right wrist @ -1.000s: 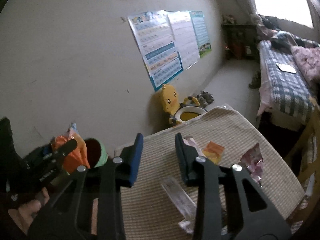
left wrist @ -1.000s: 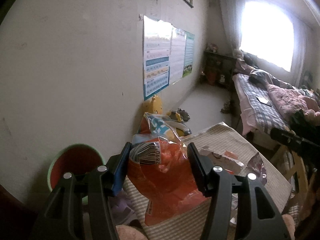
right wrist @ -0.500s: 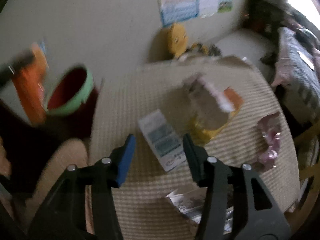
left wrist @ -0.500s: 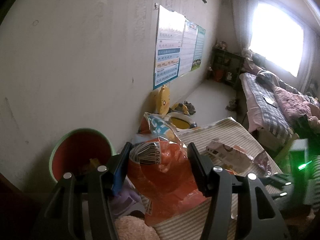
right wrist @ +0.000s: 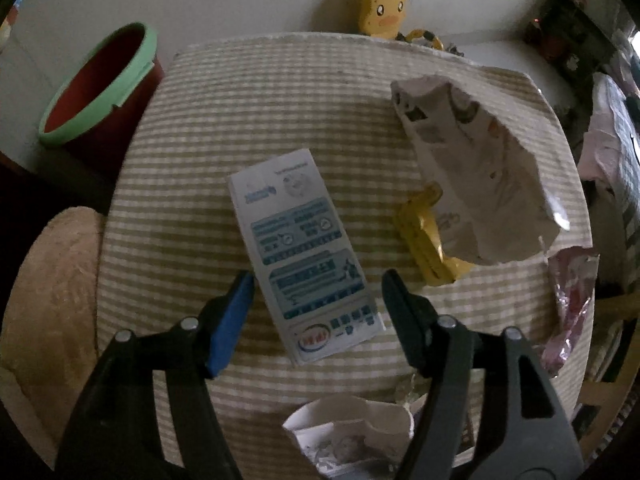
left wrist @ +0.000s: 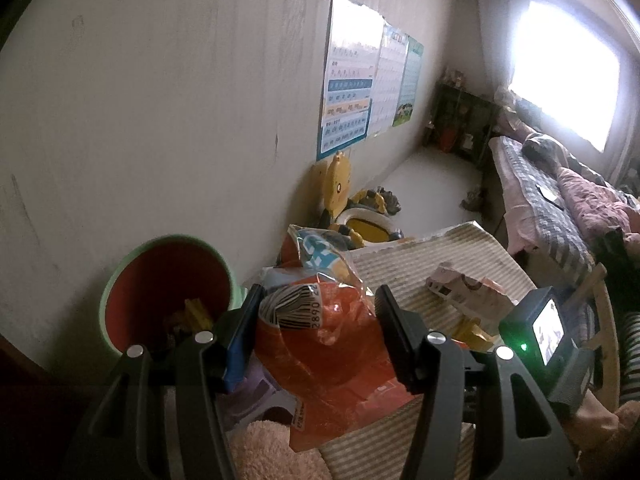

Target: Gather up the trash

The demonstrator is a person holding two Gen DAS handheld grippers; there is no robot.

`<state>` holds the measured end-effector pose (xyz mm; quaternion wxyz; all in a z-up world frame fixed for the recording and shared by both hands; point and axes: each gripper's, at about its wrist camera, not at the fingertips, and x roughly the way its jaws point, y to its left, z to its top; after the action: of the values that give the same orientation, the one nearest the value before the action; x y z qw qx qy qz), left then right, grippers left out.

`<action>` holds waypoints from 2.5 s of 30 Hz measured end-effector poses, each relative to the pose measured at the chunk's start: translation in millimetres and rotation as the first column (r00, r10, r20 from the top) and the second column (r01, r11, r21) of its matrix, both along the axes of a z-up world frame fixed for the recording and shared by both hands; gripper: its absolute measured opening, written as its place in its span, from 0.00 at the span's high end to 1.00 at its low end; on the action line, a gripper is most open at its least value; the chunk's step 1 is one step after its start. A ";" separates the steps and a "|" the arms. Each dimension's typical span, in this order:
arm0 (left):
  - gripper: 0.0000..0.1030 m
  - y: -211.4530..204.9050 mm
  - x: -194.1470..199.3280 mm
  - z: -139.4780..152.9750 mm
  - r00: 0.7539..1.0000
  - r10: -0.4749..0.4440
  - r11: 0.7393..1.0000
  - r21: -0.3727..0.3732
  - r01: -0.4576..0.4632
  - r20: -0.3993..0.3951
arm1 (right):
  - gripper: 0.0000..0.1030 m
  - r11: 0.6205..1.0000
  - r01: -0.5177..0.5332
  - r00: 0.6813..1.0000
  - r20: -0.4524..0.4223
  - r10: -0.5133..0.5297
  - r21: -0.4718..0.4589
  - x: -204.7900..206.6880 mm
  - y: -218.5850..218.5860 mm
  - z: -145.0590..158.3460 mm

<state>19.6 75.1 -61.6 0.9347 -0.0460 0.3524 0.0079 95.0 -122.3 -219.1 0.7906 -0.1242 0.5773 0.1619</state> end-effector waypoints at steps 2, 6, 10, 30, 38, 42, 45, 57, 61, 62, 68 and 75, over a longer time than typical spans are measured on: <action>0.47 1.6 2.1 -2.4 1.000 0.002 1.000 0.000 -0.002 -0.008 | 0.42 1.000 0.007 1.000 0.002 -0.007 0.006 0.4 2.1 -1.1; 0.47 3.1 4.7 -2.7 1.000 0.005 1.000 0.001 -0.005 -0.003 | 0.44 0.998 0.026 1.000 0.006 -0.026 0.052 -0.4 0.7 4.2; 0.47 2.9 5.9 -2.0 1.000 0.007 1.000 0.005 -0.007 0.004 | 0.46 0.984 0.073 0.997 0.014 -0.077 0.165 -4.6 -7.2 24.7; 0.47 119.9 16.8 -35.1 0.979 0.194 0.981 -0.007 -0.195 -0.065 | 0.46 0.901 -0.043 0.986 0.166 -0.033 0.432 13.4 89.0 136.9; 0.47 198.2 52.2 -76.4 0.952 0.255 0.963 -0.046 -0.266 -0.170 | 0.75 0.875 -0.031 0.998 0.061 0.002 0.484 55.7 169.1 113.8; 0.47 220.7 79.3 -105.3 0.940 0.247 0.961 -0.067 -0.269 -0.237 | 0.78 0.891 -0.031 0.999 0.050 0.010 0.453 74.6 195.1 107.1; 0.47 228.6 88.6 -120.0 0.932 0.242 0.960 -0.071 -0.270 -0.269 | 0.78 0.901 -0.056 0.997 0.070 0.029 0.431 72.3 202.3 110.8; 0.47 234.9 111.2 -148.4 0.919 0.233 0.965 -0.042 -0.260 -0.319 | 0.77 0.913 -0.011 1.000 0.020 0.003 0.409 63.8 172.9 92.5; 0.47 231.5 113.1 -150.2 0.914 0.237 0.964 -0.038 -0.264 -0.328 | 0.77 0.911 -0.006 1.000 0.020 -0.003 0.412 58.6 165.0 92.6; 0.47 232.3 113.2 -150.6 0.914 0.238 0.964 -0.038 -0.264 -0.328 | 0.77 0.910 -0.007 1.000 0.021 -0.002 0.415 58.4 163.2 92.2; 0.47 231.9 112.9 -149.9 0.910 0.248 0.963 -0.020 -0.269 -0.333 | 0.77 0.917 -0.016 1.000 0.029 0.005 0.400 46.4 156.9 91.7; 0.45 228.7 113.6 -149.3 0.903 0.264 0.960 0.004 -0.280 -0.339 | 0.73 0.921 -0.030 0.999 0.038 0.016 0.388 30.6 148.7 88.2</action>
<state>133.1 303.8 -210.9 0.8492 -0.1137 0.4969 0.1380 125.6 26.4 -130.9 0.8074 0.0255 0.5187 0.2802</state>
